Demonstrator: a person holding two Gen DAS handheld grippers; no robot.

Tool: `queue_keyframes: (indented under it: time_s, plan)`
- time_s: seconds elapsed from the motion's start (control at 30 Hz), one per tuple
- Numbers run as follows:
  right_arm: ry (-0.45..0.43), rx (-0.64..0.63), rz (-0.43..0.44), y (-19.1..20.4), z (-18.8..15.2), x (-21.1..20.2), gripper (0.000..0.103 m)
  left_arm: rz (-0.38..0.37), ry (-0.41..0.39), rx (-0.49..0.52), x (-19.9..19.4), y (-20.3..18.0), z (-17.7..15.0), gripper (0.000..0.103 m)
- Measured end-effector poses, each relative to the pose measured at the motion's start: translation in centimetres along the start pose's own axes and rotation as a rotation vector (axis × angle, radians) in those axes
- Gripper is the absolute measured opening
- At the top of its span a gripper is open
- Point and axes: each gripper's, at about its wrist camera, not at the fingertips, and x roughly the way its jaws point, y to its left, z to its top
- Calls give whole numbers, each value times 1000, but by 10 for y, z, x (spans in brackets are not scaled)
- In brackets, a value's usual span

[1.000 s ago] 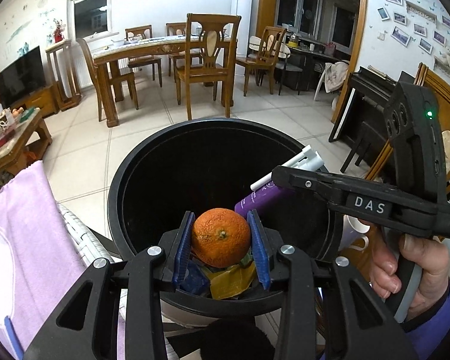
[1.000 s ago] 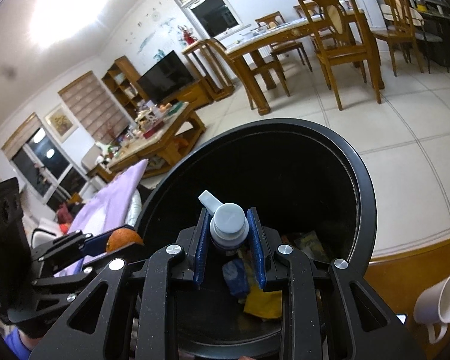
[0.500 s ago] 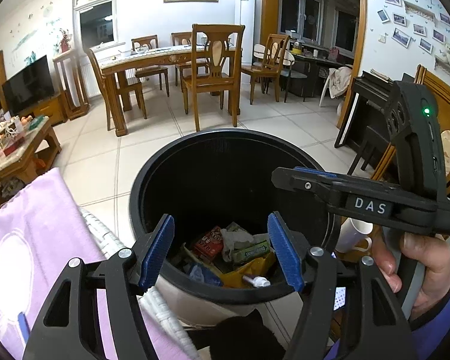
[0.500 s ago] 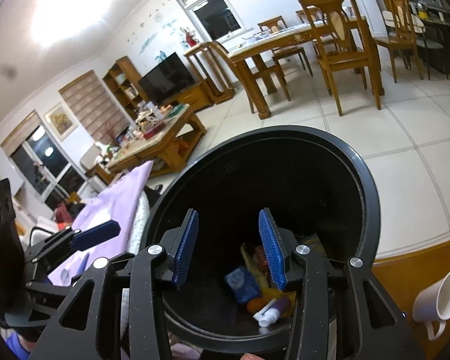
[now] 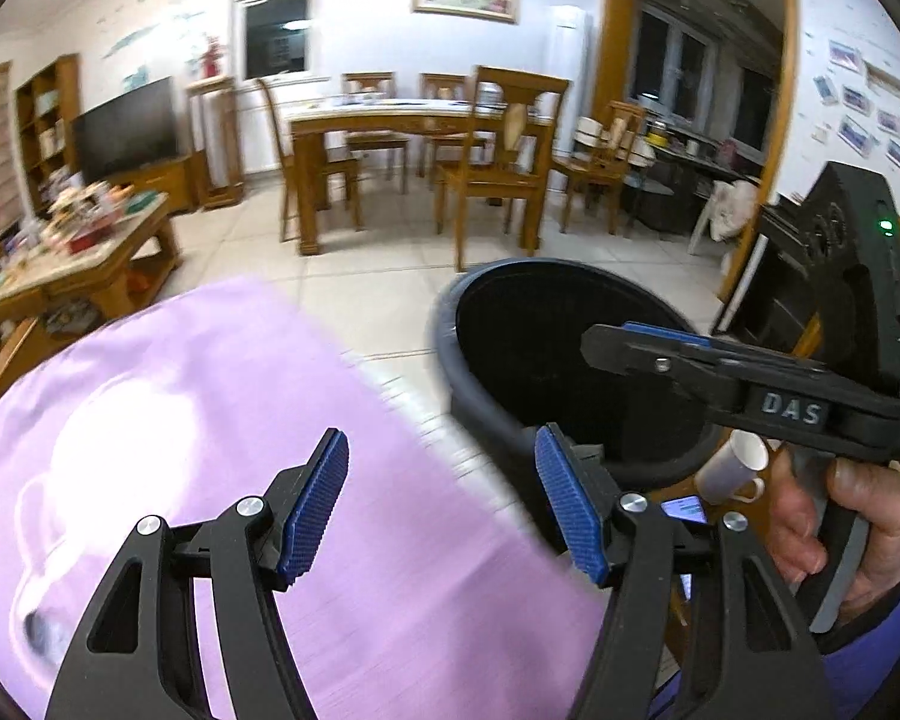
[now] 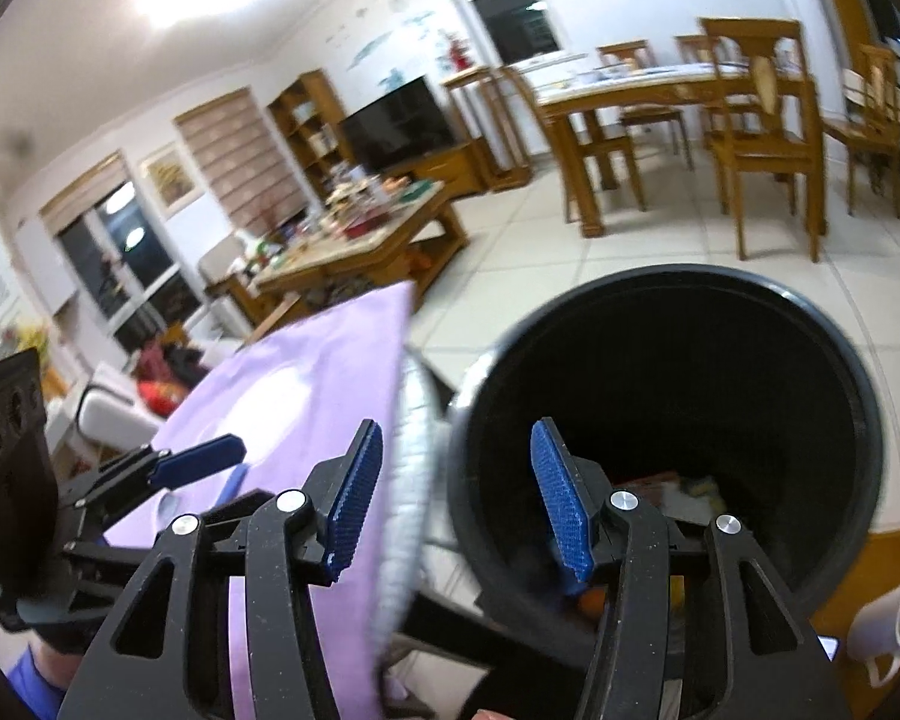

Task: Collect trash
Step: 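Move both open grippers back over the table to the last items, then grasp the clear plastic cap with the left gripper while the right gripper grasps the blue marker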

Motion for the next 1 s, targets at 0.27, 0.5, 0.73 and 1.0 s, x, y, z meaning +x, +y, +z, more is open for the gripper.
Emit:
queue_keyframes:
  time_s: [0.27, 0.5, 0.73, 1.0]
  plan:
    - [106, -144, 82, 95, -10, 48, 52, 151, 39, -165, -38, 100, -36, 65]
    - [195, -257, 131, 168, -29, 87, 52, 282, 129, -244, -52, 167, -70, 65]
    - [299, -351, 110, 218, -48, 132, 52, 295, 216, -248, -51, 193, -96, 65]
    - [369, -439, 32, 240, -65, 169, 52, 254, 222, -249, -51, 210, -112, 65]
